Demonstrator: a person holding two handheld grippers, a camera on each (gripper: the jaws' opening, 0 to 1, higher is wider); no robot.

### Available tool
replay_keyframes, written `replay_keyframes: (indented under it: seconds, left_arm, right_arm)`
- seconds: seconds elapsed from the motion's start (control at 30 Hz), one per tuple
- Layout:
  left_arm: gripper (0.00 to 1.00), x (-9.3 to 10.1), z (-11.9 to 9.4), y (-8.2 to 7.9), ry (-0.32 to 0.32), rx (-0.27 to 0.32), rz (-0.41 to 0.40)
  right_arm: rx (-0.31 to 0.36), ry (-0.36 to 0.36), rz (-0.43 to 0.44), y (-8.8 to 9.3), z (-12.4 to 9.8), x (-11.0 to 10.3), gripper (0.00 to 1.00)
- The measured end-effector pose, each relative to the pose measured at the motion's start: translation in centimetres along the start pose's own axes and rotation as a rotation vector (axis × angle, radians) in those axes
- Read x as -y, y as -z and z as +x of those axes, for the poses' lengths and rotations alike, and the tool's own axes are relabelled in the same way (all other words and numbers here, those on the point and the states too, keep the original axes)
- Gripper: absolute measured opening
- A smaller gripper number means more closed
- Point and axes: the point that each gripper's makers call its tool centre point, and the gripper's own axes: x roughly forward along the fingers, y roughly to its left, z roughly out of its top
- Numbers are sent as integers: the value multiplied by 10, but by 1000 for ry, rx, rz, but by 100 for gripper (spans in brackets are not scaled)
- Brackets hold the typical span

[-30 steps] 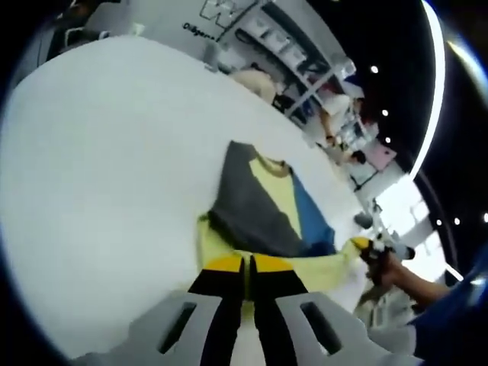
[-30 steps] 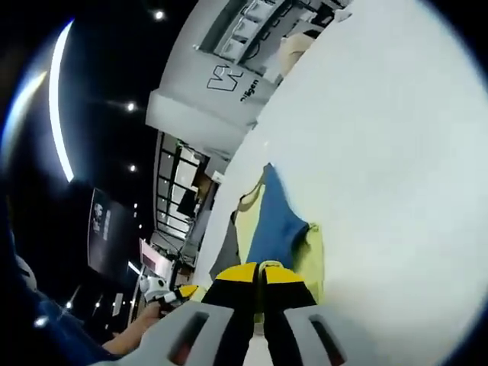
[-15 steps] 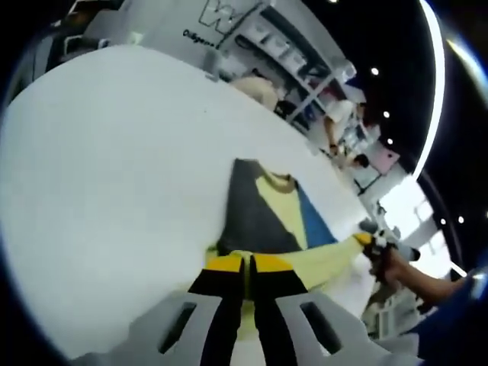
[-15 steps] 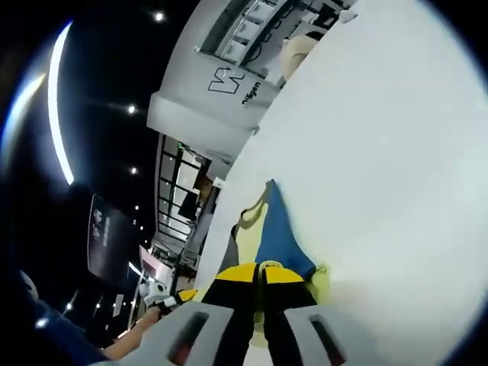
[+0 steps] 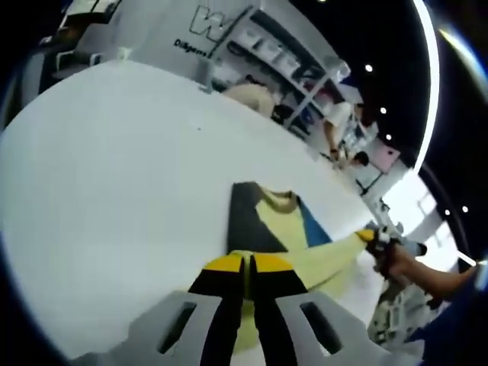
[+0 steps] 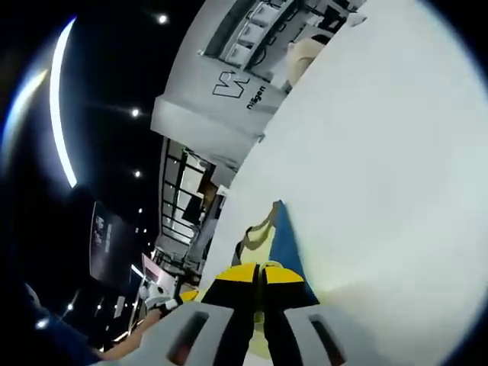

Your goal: Fold the garment on the visible template until the final outline fits inside the template.

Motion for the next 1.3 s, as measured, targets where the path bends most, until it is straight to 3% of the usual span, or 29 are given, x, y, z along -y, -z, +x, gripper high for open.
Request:
replay_keyframes:
  seconds: [0.5, 0.7, 1.1, 1.27, 1.3]
  left_arm:
    - [0, 0, 10, -19, -7, 9, 32]
    - [0, 5, 19, -46, -12, 45, 78]
    - [0, 8, 29, -71, -12, 94, 85]
    - [0, 8, 39, -93, 6, 155, 85]
    - [0, 11, 39, -103, 14, 194, 70]
  right_arm:
    - [-4, -10, -4, -21, 17, -1, 0]
    - [18, -30, -9, -45, 31, -6, 0]
    - [32, -30, -30, -69, 49, -13, 0]
    - [61, -44, -26, -85, 56, -19, 0]
    - [77, -53, -16, -93, 59, -21, 0]
